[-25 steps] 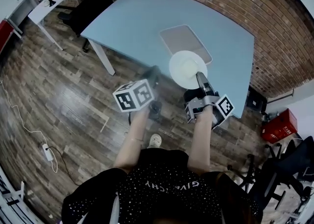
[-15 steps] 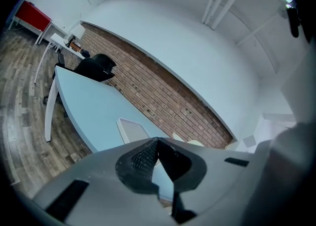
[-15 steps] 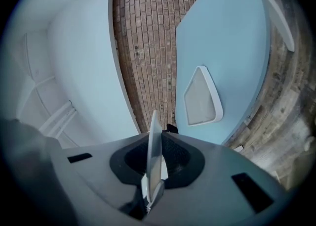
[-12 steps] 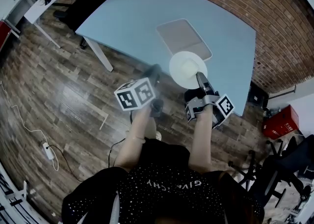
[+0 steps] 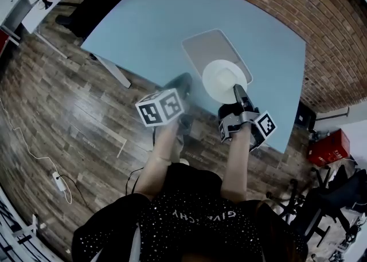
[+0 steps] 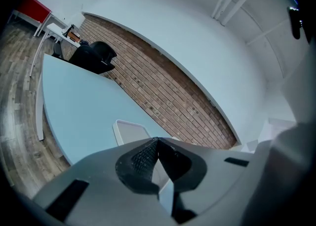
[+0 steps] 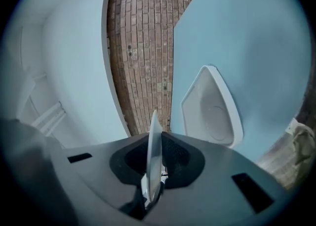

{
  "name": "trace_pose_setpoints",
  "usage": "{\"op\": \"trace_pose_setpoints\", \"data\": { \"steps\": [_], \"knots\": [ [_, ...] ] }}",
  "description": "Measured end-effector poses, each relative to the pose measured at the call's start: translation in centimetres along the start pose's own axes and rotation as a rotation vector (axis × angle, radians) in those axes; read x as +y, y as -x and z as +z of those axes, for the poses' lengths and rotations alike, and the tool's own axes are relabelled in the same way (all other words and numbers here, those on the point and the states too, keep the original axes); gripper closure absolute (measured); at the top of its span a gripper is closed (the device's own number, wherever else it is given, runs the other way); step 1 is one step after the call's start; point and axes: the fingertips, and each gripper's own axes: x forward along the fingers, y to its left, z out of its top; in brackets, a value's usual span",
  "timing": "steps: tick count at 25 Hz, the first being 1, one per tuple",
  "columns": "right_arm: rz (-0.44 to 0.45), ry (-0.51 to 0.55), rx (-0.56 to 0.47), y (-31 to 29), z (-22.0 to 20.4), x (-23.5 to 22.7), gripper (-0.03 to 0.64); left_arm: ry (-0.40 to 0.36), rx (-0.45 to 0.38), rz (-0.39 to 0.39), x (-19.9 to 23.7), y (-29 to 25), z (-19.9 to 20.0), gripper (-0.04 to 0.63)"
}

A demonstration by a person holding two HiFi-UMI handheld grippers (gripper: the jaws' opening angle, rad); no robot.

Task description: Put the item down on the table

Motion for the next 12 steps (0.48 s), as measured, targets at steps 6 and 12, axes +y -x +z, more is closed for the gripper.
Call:
{"op": "trace_pose_setpoints", "data": {
  "steps": [6,12],
  "knots": [
    [-0.073,0.073,-0.005,-8.4,1.7,-1.3,0.581,-0.005,0.018,0.001,3.3,-7.2,5.0,0.584],
    [-0.202,0.204,-0.018,-15.0,3.6,-3.4,0.581,0.001,0.024,-0.052,5.3,-12.7,8.1,0.584]
  ]
}}
